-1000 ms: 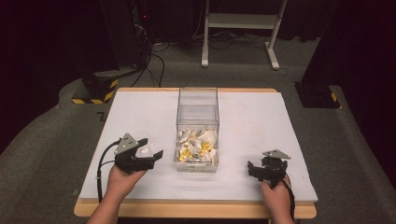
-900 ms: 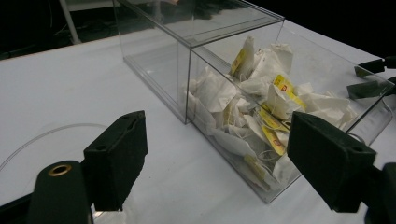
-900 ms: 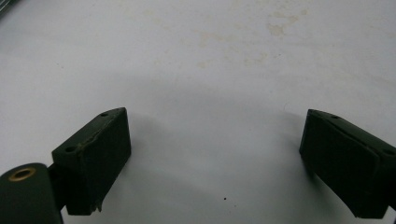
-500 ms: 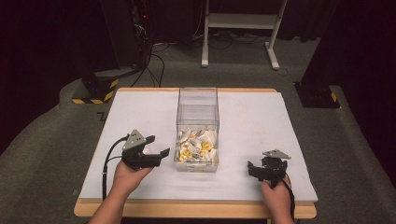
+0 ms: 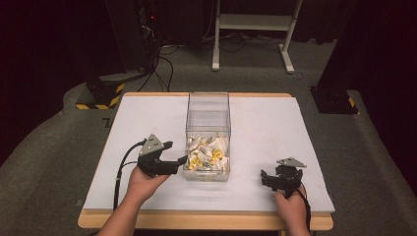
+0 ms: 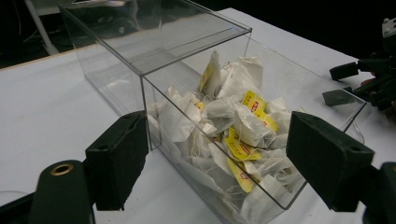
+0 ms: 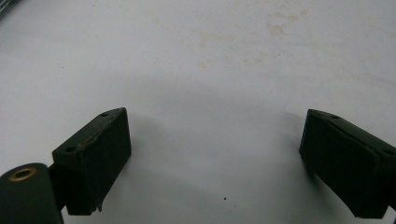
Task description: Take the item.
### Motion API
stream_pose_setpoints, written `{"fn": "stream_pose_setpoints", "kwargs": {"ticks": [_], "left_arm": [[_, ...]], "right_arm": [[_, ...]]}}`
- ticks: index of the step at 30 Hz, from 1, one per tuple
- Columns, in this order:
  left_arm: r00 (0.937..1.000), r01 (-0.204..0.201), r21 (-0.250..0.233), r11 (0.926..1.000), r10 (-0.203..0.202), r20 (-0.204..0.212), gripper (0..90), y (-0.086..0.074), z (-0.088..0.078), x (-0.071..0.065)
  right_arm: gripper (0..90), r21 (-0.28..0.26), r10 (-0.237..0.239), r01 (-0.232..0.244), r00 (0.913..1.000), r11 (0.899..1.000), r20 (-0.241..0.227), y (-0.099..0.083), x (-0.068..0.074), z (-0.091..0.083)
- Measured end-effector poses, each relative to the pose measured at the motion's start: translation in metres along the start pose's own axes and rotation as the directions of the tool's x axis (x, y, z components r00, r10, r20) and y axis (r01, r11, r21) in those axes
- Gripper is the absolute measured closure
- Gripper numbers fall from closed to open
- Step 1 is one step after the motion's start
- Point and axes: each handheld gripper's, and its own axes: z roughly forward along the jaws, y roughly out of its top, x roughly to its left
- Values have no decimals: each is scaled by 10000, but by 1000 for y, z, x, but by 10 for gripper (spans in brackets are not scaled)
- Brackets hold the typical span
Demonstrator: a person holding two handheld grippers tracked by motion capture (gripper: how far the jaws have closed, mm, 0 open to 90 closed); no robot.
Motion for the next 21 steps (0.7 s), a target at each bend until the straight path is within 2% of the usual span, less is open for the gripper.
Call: {"fn": "stream_pose_setpoints", "kwargs": {"ticks": [21], "left_arm": [[9988,-211,186,9996,202,446,218,10,20,-14]], "right_arm": [[89,-11,10,-10,10000,10000,0,0,0,0]]}}
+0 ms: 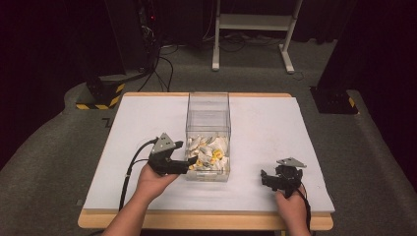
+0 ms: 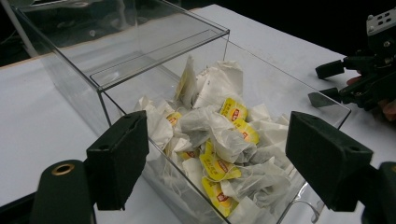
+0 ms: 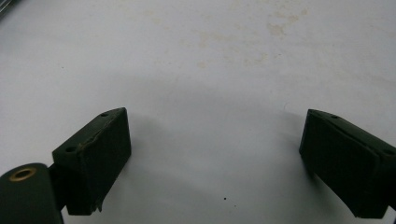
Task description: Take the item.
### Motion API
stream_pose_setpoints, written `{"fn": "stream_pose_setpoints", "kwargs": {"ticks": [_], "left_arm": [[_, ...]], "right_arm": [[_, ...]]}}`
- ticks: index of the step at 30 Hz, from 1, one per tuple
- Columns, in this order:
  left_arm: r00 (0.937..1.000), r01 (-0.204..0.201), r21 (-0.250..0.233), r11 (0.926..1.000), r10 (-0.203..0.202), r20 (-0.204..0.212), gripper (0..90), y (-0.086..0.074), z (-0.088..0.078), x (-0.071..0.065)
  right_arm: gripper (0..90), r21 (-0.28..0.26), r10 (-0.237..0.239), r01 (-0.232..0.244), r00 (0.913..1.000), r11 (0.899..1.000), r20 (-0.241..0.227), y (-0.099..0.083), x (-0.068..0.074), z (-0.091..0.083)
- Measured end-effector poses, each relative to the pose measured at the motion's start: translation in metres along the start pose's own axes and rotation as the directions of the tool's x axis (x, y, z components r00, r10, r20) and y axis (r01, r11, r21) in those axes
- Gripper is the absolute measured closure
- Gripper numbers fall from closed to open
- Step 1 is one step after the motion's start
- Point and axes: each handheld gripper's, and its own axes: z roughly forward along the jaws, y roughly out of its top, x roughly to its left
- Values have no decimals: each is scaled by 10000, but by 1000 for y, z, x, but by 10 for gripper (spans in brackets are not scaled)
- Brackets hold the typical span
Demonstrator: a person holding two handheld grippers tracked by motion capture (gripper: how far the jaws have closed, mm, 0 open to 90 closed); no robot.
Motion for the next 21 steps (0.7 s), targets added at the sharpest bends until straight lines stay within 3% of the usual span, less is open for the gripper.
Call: {"fn": "stream_pose_setpoints", "kwargs": {"ticks": [21], "left_arm": [[9997,-252,546,9982,249,65,228,8,23,-6]], "right_arm": [[90,4,26,-26,10000,10000,-9,0,0,0]]}}
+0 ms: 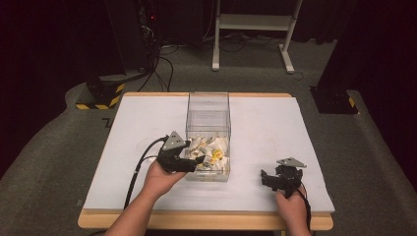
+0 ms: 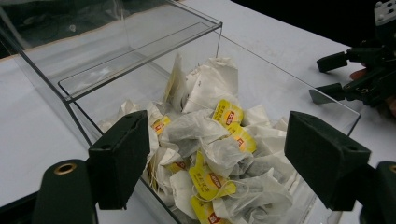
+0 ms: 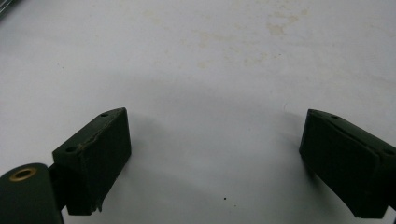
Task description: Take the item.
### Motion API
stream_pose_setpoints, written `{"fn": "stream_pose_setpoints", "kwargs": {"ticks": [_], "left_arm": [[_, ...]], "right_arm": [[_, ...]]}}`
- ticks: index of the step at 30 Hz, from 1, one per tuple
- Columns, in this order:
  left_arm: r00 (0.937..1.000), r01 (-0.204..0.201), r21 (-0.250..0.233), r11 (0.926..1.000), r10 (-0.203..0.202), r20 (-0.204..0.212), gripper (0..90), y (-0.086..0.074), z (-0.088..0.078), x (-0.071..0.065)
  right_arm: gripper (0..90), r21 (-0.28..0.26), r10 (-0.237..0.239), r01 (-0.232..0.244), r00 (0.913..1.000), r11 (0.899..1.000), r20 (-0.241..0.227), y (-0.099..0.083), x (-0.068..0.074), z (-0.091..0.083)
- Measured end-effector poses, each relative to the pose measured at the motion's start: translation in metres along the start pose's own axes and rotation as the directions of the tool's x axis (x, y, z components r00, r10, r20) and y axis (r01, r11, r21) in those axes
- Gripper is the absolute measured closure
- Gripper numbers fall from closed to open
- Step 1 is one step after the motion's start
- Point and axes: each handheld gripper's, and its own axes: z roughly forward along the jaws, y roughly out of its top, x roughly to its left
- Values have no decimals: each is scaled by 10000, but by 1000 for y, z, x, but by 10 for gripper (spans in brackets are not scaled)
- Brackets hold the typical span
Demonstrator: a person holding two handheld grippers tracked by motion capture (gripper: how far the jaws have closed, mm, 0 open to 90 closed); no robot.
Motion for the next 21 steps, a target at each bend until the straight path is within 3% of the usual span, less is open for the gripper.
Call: {"fn": "stream_pose_setpoints", "kwargs": {"ticks": [12,18,21], "left_arm": [[10000,-43,788,9969,46,-42,332,3,14,2],[10000,3,1500,9887,1,-24,453,7,22,2],[10000,61,1613,9869,-62,2,508,8,23,3]], "right_arm": [[90,4,4,-4,10000,10000,-1,0,0,0],[90,-2,-13,13,10000,10000,-4,0,0,0],[90,-2,-18,18,10000,10000,-5,0,0,0]]}}
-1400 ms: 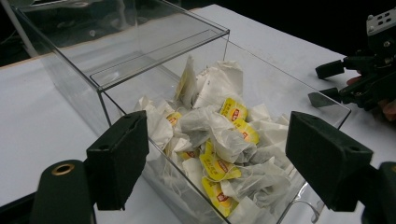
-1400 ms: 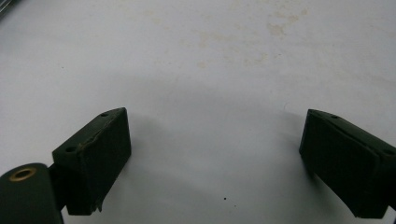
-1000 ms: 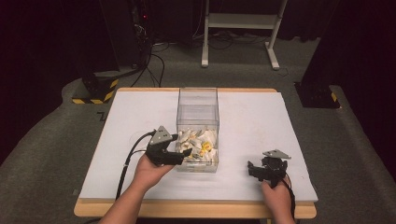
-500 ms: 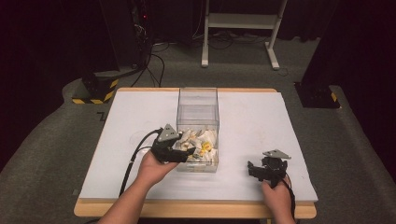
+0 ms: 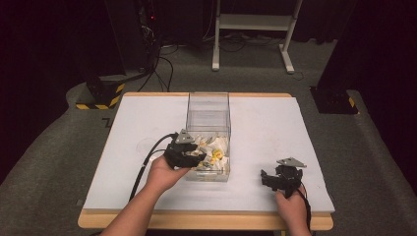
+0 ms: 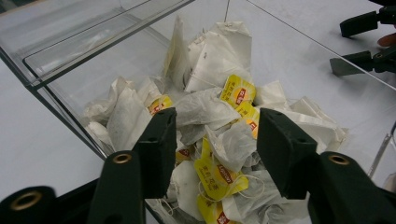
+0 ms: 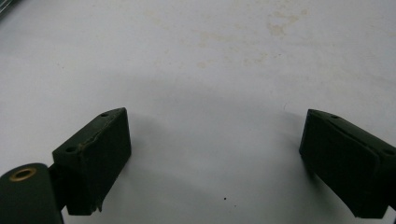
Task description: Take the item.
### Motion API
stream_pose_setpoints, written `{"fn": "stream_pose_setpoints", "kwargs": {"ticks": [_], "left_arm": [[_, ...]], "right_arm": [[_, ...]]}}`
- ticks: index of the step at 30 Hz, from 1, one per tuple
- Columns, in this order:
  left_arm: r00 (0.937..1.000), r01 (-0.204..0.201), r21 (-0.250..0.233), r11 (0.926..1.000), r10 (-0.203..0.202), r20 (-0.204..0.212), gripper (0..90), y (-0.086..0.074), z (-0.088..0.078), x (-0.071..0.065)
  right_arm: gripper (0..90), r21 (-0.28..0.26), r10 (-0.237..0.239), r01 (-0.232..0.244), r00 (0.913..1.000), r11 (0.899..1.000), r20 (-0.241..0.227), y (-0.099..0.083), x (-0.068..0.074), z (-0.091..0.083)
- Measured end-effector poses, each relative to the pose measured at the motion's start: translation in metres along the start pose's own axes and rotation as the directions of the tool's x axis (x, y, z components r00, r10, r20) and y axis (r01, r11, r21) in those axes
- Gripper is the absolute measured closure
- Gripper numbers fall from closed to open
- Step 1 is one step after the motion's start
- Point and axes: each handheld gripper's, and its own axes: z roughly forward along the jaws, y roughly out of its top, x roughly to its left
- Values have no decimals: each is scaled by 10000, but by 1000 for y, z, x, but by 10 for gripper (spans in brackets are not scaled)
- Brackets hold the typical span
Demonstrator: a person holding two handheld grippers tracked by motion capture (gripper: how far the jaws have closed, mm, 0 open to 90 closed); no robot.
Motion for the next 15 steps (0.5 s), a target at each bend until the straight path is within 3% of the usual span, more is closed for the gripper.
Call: {"fn": "stream_pose_setpoints", "kwargs": {"ticks": [15], "left_arm": [[9999,67,467,9989,-72,101,679,-1,4,0]], "right_arm": [[90,-2,1,-1,10000,10000,0,0,0,0]]}}
